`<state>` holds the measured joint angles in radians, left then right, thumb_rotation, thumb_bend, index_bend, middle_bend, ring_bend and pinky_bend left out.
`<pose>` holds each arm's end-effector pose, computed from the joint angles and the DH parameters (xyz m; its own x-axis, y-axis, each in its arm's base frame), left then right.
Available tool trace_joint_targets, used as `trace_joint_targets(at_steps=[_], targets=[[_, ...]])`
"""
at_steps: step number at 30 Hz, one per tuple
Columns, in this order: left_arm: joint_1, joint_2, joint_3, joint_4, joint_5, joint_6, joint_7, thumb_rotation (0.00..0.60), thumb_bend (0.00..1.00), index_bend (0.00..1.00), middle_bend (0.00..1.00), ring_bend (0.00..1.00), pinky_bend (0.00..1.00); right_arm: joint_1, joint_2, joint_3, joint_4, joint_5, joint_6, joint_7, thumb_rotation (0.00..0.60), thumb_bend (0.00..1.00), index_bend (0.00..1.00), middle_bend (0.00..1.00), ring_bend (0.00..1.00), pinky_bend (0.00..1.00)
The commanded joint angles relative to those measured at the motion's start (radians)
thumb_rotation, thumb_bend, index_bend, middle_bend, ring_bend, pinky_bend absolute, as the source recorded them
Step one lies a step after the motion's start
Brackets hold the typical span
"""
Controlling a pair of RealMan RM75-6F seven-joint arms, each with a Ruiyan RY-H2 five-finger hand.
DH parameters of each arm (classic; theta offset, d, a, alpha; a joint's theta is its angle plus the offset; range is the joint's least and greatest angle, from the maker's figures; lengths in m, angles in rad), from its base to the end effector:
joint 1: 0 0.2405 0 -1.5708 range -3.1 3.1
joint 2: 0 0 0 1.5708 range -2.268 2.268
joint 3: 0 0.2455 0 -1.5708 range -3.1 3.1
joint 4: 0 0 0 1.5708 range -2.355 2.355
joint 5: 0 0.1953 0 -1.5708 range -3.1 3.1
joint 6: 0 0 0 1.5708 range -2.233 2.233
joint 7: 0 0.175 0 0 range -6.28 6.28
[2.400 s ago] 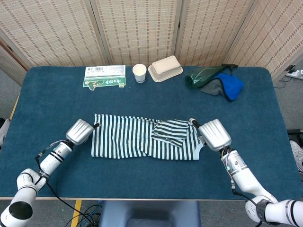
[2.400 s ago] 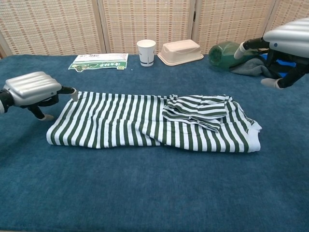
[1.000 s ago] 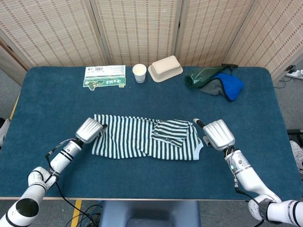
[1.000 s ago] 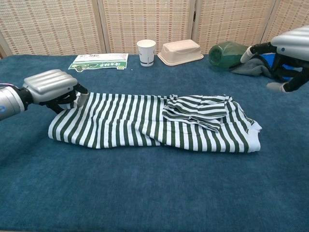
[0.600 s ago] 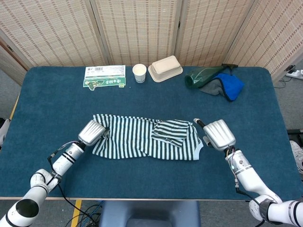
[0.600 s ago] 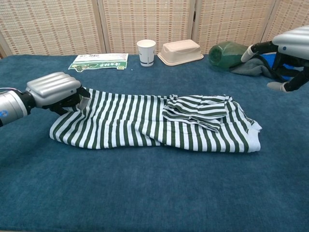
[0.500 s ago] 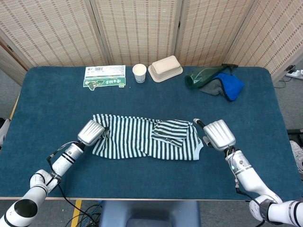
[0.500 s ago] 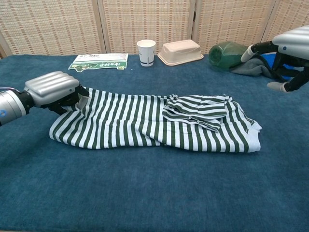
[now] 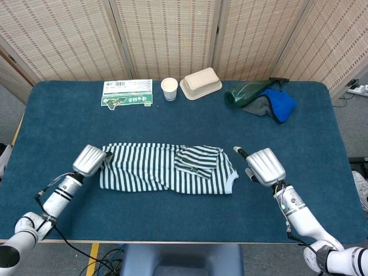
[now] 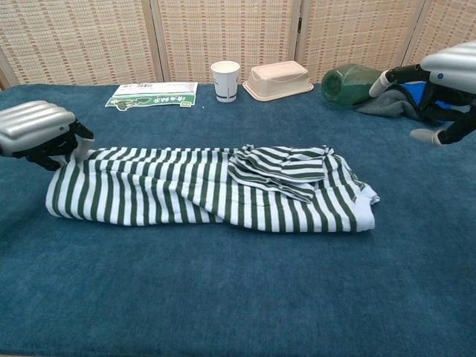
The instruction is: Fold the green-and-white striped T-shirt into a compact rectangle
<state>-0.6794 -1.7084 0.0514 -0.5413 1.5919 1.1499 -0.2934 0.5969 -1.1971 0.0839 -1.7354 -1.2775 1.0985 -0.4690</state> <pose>-0.2525 0.3997 0.0287 0.6656 0.0179 0.7461 0.6683 -0.4594 -0.5851 -0.1719 -0.3248 0.0831 0.6552 -0.0956 0.7494 -0.7175 -0.3890 0.5778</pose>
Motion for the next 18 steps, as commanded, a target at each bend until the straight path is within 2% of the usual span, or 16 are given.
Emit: trace_joint_targets(at_steps=[1, 7, 18], targets=[[0.025, 0.044, -0.001, -0.046, -0.024, -0.041, 0.032, 0.600, 0.62, 0.74, 0.95, 0.85, 0.85, -0.003, 0.000, -0.002, -0.004, -0.007, 0.003, -0.002, 0.600, 0.37, 0.16, 0.89, 1.00, 1.00], [0.065, 0.106, -0.008, -0.082, -0.062, -0.079, 0.056, 0.600, 0.62, 0.74, 0.95, 0.85, 0.85, -0.012, 0.000, -0.003, -0.020, -0.021, 0.015, -0.008, 0.600, 0.37, 0.16, 0.89, 1.00, 1.00], [0.105, 0.167, -0.020, -0.051, -0.101, -0.136, 0.090, 0.600, 0.62, 0.73, 0.95, 0.85, 0.85, -0.025, 0.005, -0.001, -0.045, -0.033, 0.031, -0.020, 0.600, 0.37, 0.16, 0.89, 1.00, 1.00]])
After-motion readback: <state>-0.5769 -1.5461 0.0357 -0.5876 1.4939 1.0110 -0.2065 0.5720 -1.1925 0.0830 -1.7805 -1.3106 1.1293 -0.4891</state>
